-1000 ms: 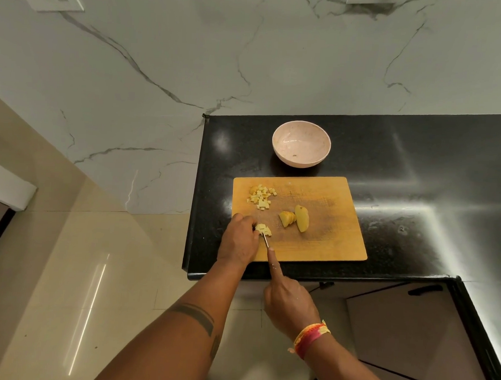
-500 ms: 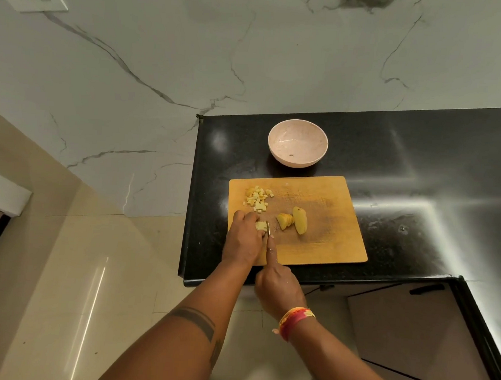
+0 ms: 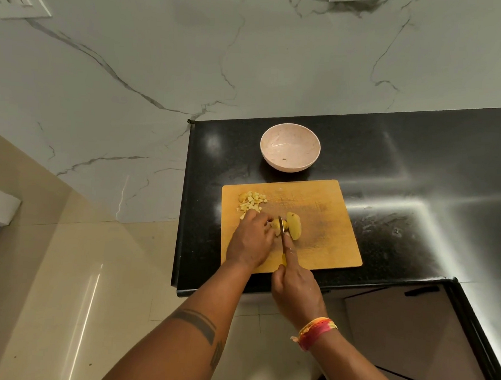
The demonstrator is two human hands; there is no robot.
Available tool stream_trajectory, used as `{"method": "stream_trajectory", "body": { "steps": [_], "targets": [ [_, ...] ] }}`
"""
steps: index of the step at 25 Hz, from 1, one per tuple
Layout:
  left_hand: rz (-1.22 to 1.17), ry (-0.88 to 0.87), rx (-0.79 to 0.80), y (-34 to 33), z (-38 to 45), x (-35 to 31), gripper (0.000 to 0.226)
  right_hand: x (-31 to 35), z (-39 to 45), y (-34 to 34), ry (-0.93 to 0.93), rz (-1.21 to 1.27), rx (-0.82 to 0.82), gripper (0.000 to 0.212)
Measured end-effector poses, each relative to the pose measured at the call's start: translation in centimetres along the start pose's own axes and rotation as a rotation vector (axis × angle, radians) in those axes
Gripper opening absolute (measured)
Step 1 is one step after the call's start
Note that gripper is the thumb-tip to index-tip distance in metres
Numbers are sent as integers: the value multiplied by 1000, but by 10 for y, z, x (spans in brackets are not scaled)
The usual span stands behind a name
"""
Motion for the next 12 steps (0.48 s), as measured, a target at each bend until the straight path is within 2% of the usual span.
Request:
{"method": "stream_trajectory", "body": {
  "steps": [3, 12],
  "targets": [
    [9, -6, 37, -9, 2, -6, 37, -5, 2, 2, -4, -9, 6, 77],
    [-54, 28, -24, -5, -3, 6, 25, -11, 6, 6, -20, -62, 42, 77]
  ]
}}
Point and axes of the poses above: each hand's wrist, its own z-axis towards the middle knuckle, its own y-axis out of the back of the hand, x = y × z, the point moved 9 cm from there along z, towards the middle knuckle, and after that the axes turned 8 degrees about x, right-handed, at the moved point
